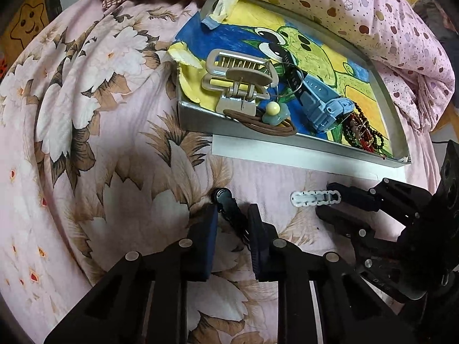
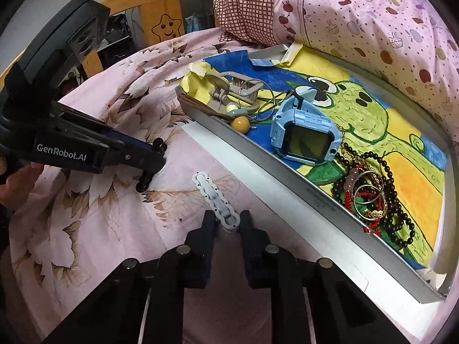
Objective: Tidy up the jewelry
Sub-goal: 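Grasp the black hair clip with the left tool while the right tool grasps the white link strip, then carry the clip with the left tool into the tray while the right tool carries the strip there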
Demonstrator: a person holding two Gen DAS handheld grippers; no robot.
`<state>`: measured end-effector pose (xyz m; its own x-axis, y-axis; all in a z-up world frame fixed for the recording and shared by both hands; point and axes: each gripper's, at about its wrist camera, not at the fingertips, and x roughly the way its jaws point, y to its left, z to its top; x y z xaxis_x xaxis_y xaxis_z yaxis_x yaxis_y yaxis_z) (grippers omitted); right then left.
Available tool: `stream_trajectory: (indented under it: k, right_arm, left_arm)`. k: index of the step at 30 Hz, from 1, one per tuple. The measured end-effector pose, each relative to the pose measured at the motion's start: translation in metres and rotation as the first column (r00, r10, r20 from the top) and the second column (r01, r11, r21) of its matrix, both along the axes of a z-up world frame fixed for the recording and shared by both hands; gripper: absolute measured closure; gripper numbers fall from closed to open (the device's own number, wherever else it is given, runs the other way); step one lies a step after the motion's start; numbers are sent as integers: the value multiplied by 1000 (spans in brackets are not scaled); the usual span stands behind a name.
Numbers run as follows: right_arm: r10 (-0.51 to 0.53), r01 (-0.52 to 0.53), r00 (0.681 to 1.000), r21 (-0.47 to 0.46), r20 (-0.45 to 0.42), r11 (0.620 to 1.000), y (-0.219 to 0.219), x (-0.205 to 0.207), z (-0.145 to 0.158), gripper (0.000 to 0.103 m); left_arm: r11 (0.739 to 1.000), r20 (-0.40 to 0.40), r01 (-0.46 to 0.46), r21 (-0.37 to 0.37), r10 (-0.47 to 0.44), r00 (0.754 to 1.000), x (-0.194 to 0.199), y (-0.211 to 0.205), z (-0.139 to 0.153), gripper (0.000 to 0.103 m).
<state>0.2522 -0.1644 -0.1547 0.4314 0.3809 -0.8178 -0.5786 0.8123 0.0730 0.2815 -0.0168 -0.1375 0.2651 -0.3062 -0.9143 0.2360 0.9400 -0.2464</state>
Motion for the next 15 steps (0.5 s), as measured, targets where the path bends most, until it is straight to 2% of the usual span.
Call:
stream_trajectory:
  k: [5, 8, 12, 15]
  right_arm:
    - [-19, 19, 1000, 11, 2, 1000, 0, -4, 2, 86]
    - [-39, 39, 999, 24, 6, 999, -2, -9, 8, 86]
    - [-92, 92, 996, 55, 11, 994, -8, -21, 21, 86]
    - [-136, 134, 990, 86, 29, 987, -14, -33, 34, 86]
  left_arm:
    - [1000, 34, 9, 23, -10, 999, -3, -3, 2, 93]
    - [999, 54, 31, 35, -33, 998, -4, -6, 3, 93]
    - [998, 77, 55, 11, -55, 995, -8, -10, 11, 93]
    - [997, 124, 74, -20, -71, 990, -14, -14, 24, 93]
